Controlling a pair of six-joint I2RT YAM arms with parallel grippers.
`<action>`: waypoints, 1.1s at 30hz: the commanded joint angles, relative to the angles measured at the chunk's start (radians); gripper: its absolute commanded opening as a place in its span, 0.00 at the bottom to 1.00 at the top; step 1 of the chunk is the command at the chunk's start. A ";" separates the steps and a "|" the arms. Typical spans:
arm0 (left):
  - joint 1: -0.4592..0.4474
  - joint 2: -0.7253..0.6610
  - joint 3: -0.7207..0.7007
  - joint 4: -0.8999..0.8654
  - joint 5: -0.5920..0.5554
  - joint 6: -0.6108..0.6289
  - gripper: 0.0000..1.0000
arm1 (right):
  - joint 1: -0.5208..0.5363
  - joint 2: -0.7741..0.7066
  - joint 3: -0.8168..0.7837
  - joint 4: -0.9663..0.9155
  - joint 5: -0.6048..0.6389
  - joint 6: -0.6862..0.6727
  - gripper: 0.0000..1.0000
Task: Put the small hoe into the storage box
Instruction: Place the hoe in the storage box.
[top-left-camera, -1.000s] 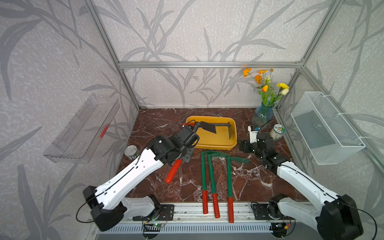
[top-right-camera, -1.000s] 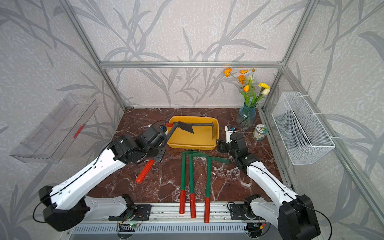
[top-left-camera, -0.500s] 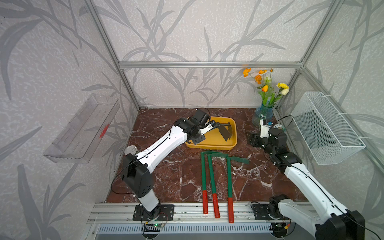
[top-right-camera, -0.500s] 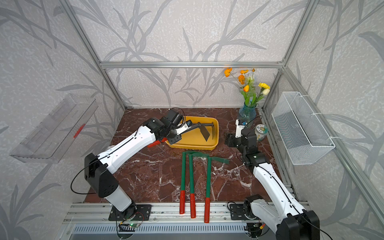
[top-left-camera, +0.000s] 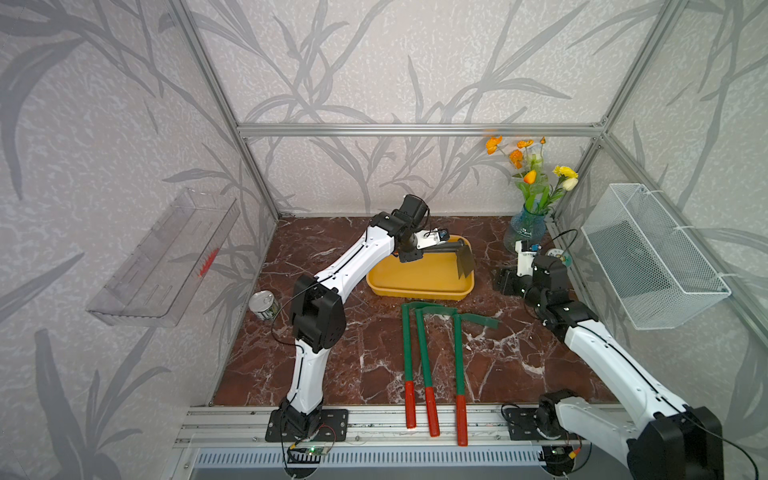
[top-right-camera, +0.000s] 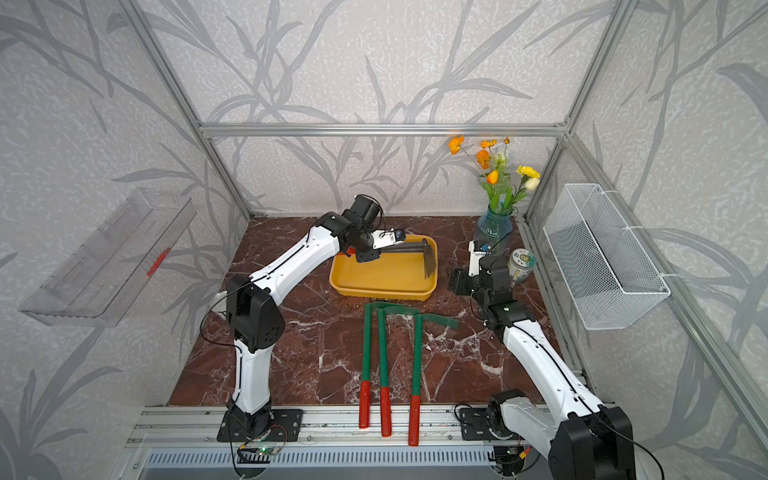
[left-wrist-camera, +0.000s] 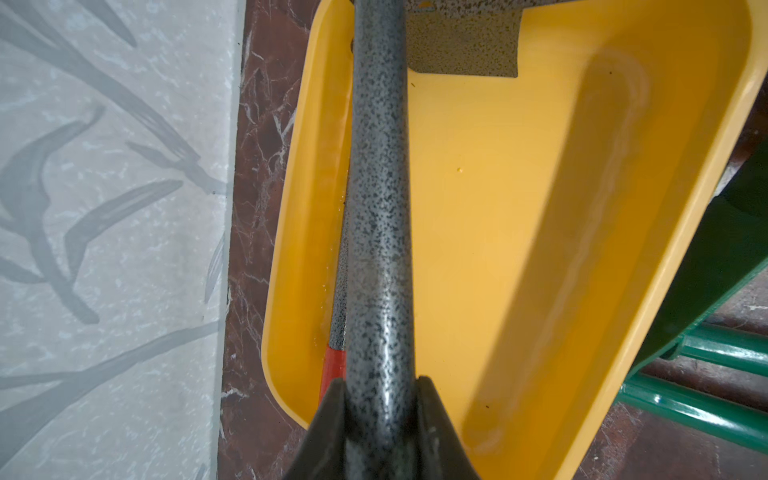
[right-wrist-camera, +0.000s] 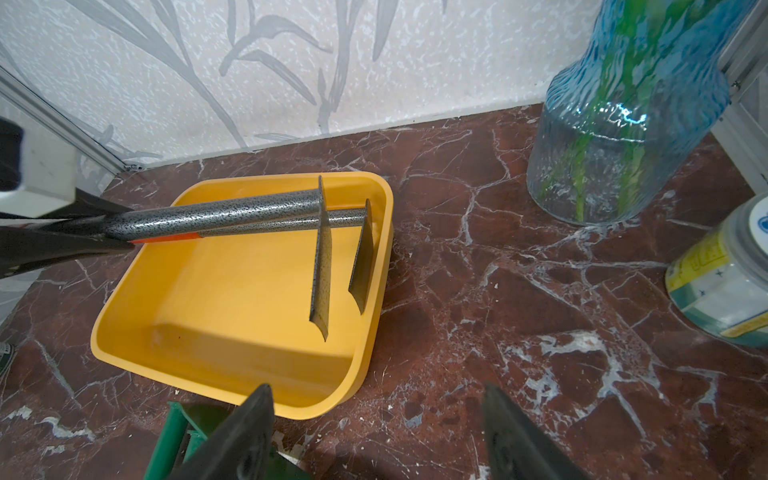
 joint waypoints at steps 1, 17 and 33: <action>0.010 -0.016 0.050 0.046 0.076 0.063 0.00 | -0.006 0.014 0.033 -0.007 0.015 -0.014 0.77; 0.095 -0.034 -0.066 0.232 0.301 0.039 0.00 | -0.006 0.151 0.042 0.014 0.038 -0.018 0.77; 0.152 0.001 -0.077 0.236 0.355 0.055 0.00 | -0.006 0.187 0.070 0.012 0.056 -0.028 0.77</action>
